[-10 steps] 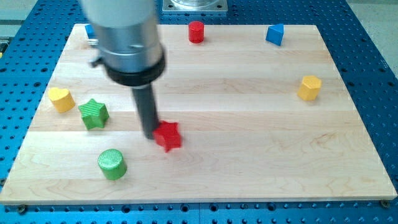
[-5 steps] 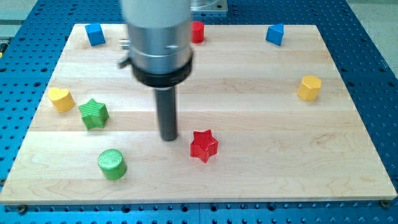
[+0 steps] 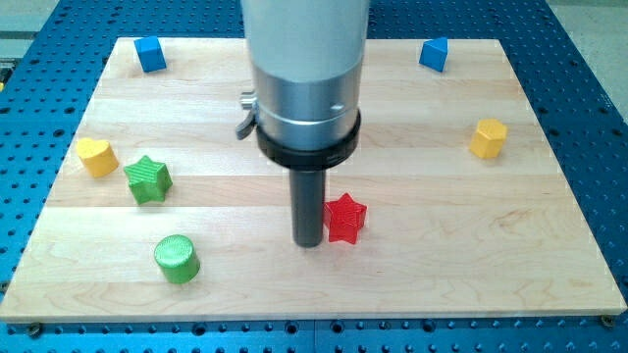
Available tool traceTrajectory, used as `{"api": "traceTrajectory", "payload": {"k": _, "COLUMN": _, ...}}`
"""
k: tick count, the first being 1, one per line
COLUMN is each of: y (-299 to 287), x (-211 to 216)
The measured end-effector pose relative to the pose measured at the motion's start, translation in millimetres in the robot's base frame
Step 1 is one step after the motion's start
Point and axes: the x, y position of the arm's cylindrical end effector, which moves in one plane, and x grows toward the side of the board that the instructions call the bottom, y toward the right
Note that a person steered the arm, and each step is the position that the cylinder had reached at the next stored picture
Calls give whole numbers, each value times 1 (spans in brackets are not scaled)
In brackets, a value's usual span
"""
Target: Push the red star at the bottom right of the board
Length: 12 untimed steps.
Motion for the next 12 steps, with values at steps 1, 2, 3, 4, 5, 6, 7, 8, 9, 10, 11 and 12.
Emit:
{"api": "traceTrajectory", "payload": {"k": 1, "y": 52, "x": -6}}
{"api": "traceTrajectory", "payload": {"k": 2, "y": 108, "x": -1}}
{"api": "traceTrajectory", "payload": {"k": 3, "y": 82, "x": -29}}
{"api": "traceTrajectory", "payload": {"k": 4, "y": 110, "x": -33}}
{"api": "traceTrajectory", "payload": {"k": 5, "y": 140, "x": -44}}
{"api": "traceTrajectory", "payload": {"k": 6, "y": 161, "x": -60}}
{"api": "traceTrajectory", "payload": {"k": 7, "y": 193, "x": -36}}
{"api": "traceTrajectory", "payload": {"k": 8, "y": 228, "x": 7}}
{"api": "traceTrajectory", "payload": {"k": 9, "y": 237, "x": 21}}
{"api": "traceTrajectory", "payload": {"k": 10, "y": 239, "x": 2}}
{"api": "traceTrajectory", "payload": {"k": 11, "y": 203, "x": -20}}
{"api": "traceTrajectory", "payload": {"k": 12, "y": 80, "x": -29}}
